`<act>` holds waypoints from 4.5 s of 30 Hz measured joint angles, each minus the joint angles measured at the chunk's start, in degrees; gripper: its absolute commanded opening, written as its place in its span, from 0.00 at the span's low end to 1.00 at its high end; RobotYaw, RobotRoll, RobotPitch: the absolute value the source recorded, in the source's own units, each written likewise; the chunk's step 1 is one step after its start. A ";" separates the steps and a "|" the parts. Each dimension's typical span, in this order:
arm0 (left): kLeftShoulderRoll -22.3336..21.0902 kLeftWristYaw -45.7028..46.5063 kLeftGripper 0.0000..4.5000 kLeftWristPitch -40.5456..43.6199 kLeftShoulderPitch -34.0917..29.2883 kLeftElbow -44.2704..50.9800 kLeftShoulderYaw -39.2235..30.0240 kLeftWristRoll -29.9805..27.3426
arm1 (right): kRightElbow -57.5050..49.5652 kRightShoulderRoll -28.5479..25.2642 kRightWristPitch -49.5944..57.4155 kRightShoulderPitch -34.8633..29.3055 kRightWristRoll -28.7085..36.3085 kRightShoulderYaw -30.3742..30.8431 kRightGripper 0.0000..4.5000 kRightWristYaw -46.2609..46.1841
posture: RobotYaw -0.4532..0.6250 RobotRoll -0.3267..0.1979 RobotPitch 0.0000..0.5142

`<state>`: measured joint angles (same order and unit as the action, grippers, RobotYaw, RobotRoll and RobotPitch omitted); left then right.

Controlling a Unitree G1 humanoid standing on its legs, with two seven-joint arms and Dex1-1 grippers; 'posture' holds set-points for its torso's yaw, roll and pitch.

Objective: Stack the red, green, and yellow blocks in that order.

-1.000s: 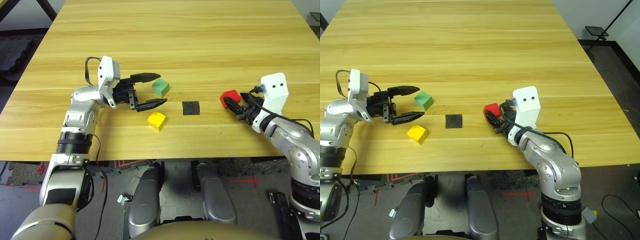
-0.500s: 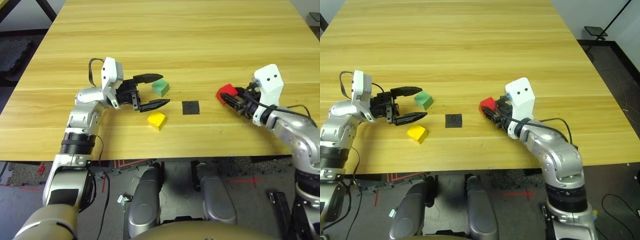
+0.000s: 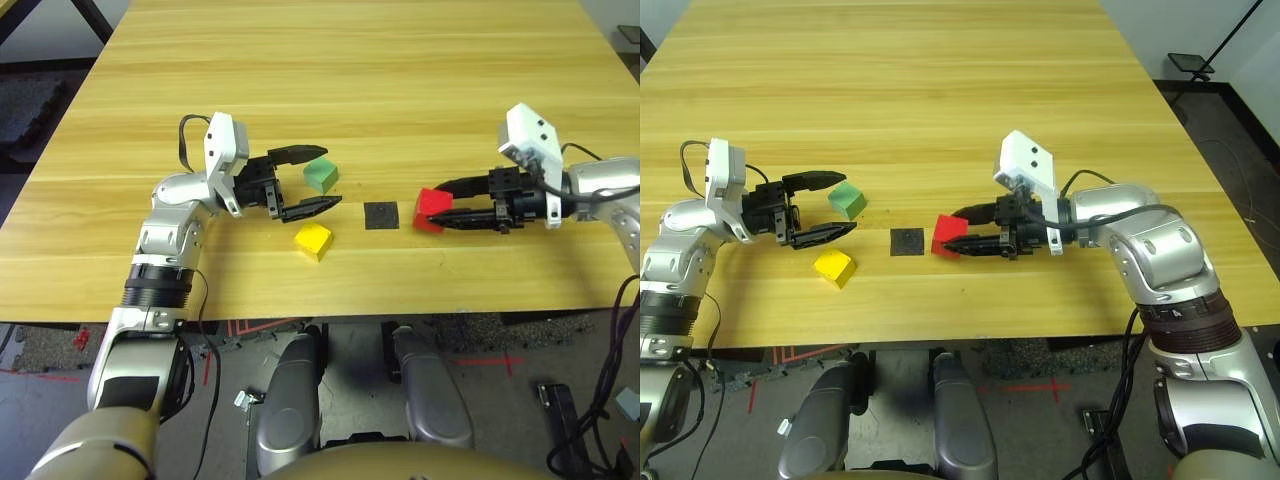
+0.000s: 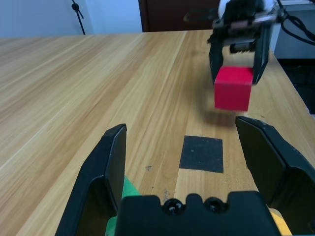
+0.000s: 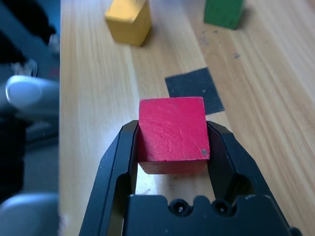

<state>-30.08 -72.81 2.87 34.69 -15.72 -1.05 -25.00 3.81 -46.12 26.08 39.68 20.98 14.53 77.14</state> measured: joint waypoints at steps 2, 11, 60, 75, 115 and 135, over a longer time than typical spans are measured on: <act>0.00 0.06 1.00 0.00 0.00 0.15 0.00 0.02 | 3.22 2.11 -4.95 1.06 -2.34 1.03 0.46 1.21 | 0.61 0.69 0.43; 0.06 0.77 1.00 0.32 -1.06 1.79 0.03 0.24 | 15.45 11.66 -19.86 5.83 -8.75 1.22 0.46 -0.51 | 0.63 0.70 0.43; 0.74 3.18 1.00 3.12 -3.90 5.69 0.44 -0.19 | 23.69 18.27 -26.35 6.40 -12.12 0.67 0.46 0.64 | 0.68 0.73 0.50; 0.76 3.35 1.00 3.14 -3.98 6.15 0.44 -0.25 | 25.60 17.64 -25.26 7.82 -13.10 0.45 1.00 2.97 | 0.67 0.74 0.50; -0.37 43.28 1.00 45.27 -4.99 29.86 3.29 7.35 | -12.93 -0.01 11.01 -11.62 9.20 -22.01 1.00 -9.93 | 0.61 0.77 0.39; 3.47 47.19 1.00 50.84 -3.49 26.66 5.48 10.83 | -12.92 1.30 9.22 -11.96 9.54 -19.54 1.00 -10.72 | 0.60 0.80 0.42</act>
<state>-26.61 -25.62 53.71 31.20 10.94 4.42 -14.18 -9.11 -44.82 35.30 27.73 30.52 -5.01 66.41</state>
